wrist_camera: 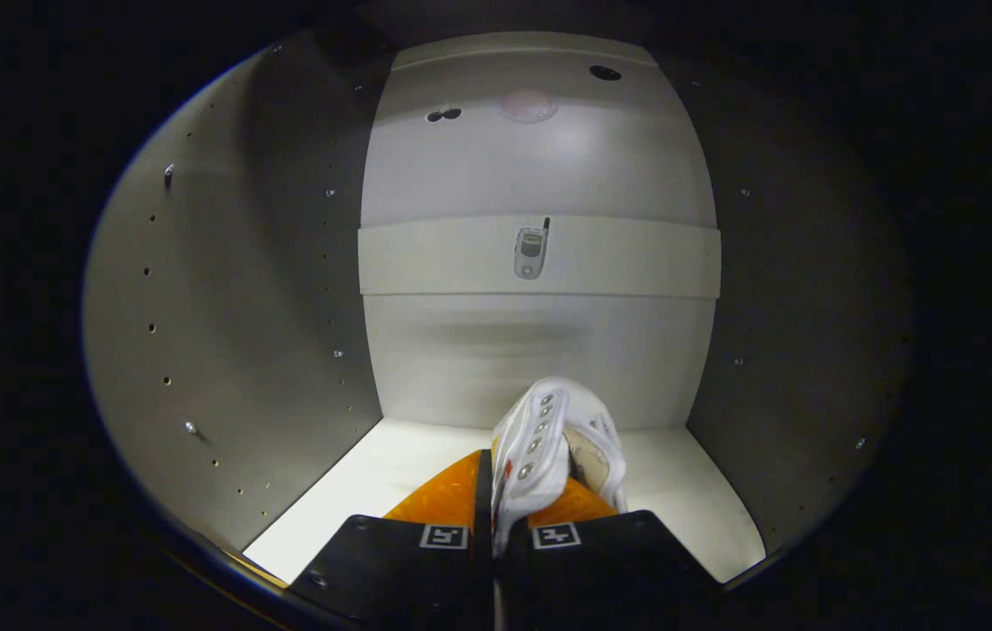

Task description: Open the shoe cabinet door, grab the shoes and put them into the shoe cabinet, then close the shoe cabinet door.

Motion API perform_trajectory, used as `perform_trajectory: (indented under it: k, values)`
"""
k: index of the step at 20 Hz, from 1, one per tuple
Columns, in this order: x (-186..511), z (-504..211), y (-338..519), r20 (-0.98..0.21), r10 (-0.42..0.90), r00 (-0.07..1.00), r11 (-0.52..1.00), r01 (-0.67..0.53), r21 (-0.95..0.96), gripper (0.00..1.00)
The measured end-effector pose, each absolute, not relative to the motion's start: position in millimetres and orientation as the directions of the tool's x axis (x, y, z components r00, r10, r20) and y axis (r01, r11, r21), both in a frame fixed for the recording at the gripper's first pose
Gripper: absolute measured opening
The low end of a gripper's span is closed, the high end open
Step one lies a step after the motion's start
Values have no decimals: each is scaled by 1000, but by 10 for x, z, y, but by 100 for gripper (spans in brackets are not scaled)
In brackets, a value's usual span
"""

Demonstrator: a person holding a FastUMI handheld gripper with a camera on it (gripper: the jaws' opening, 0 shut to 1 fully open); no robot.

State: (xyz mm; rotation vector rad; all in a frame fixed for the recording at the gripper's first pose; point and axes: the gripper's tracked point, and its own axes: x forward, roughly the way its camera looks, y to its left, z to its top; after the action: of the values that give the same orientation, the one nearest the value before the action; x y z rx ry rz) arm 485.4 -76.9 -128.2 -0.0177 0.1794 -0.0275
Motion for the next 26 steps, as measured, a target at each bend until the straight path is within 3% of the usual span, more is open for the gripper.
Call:
perform_trajectory:
  k: [5,6,9,13,15,26]
  values:
    - [4816,-1316,-783,-204,-33,978,999,28,-31,28]
    - [4792,-1332,-752,-210,-25,977,999,19,-31,27]
    - [4732,-1339,-701,-216,-10,976,1000,3,-31,51]
    - [4664,-1361,-673,-215,-4,977,1000,3,-5,67]
    - [4626,-1320,-637,-200,1,980,1000,-2,-6,71]
    - [4353,-1138,-617,-163,-22,986,1000,18,-25,72]
